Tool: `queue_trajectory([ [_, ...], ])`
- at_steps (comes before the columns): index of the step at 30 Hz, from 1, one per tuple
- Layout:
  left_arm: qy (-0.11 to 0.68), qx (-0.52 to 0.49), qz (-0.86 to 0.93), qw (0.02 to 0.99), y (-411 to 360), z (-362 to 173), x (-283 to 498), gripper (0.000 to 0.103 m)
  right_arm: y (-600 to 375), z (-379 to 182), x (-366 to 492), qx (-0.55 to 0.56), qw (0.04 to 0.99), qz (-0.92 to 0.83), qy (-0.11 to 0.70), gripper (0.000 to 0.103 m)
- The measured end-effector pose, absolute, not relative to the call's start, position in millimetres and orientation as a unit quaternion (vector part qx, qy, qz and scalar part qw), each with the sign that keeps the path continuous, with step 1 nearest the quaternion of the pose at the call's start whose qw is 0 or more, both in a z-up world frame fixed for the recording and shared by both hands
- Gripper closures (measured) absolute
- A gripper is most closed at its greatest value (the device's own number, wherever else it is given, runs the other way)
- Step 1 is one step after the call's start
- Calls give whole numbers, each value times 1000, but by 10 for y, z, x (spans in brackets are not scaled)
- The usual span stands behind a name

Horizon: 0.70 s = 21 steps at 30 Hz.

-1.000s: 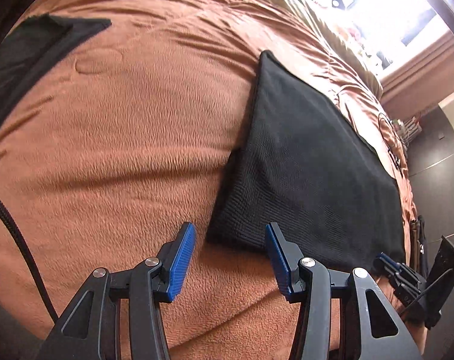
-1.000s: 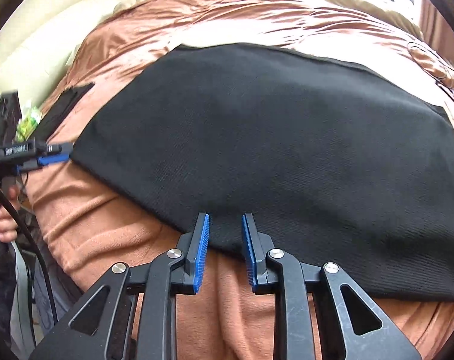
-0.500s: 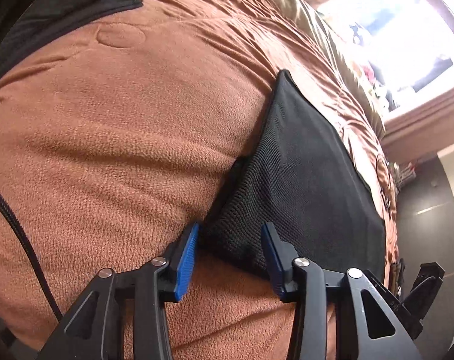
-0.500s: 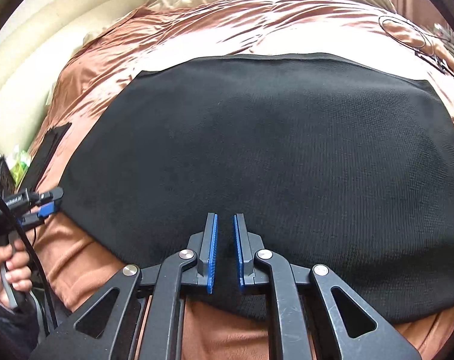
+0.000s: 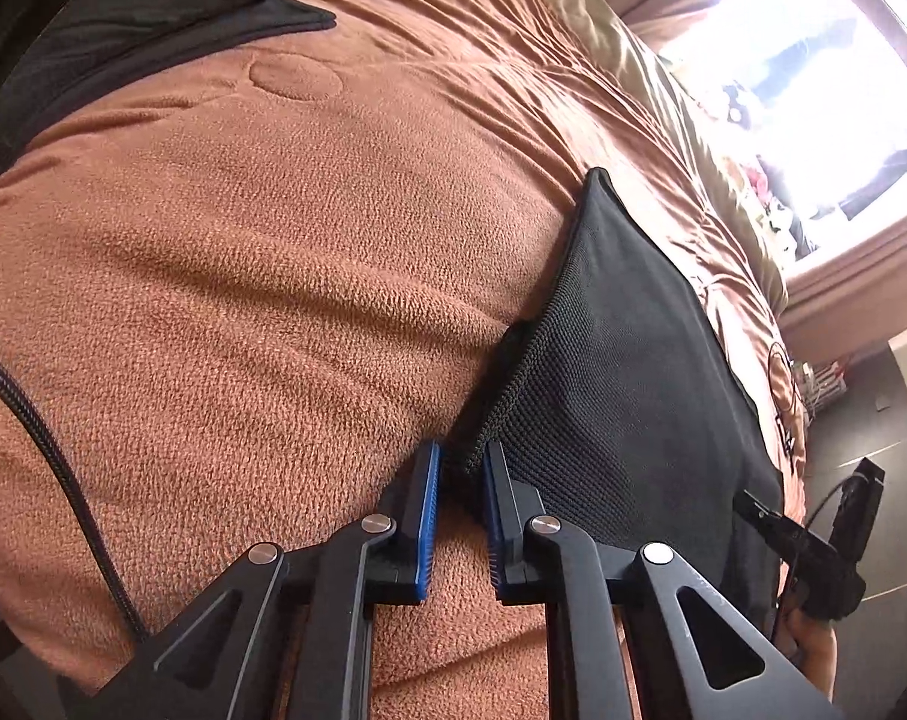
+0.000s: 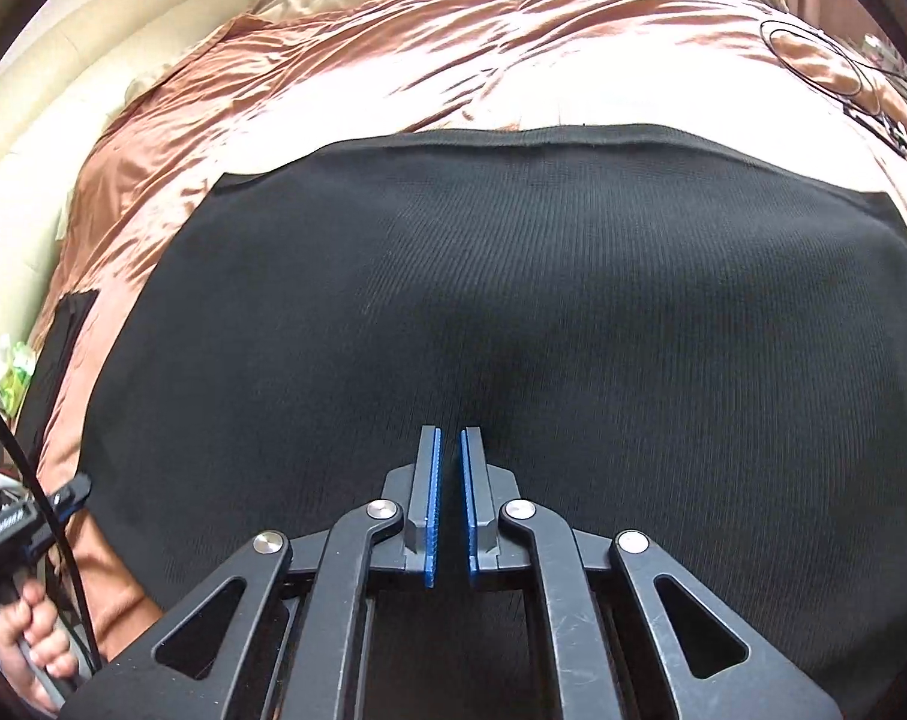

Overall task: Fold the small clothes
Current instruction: 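Grasp the black shirt's edge with both grippers side by side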

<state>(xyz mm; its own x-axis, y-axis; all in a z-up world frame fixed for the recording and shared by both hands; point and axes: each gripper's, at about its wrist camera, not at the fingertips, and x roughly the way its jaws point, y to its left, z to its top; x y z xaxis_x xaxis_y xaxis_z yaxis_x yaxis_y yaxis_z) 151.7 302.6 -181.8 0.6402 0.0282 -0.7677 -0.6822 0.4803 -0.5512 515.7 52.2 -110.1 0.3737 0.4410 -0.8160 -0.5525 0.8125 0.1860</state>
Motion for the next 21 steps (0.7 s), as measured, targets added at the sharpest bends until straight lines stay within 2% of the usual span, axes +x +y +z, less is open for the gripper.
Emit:
queue_trajectory([
  [14, 357, -472, 231, 773, 3030, -1827, 1400, 88, 1032, -1083, 5889, -109, 832, 253, 481, 101],
  [21, 357, -480, 227, 768, 3070, -1844, 1414, 88, 1164, -1147, 6193, -99, 832, 241, 490, 103],
])
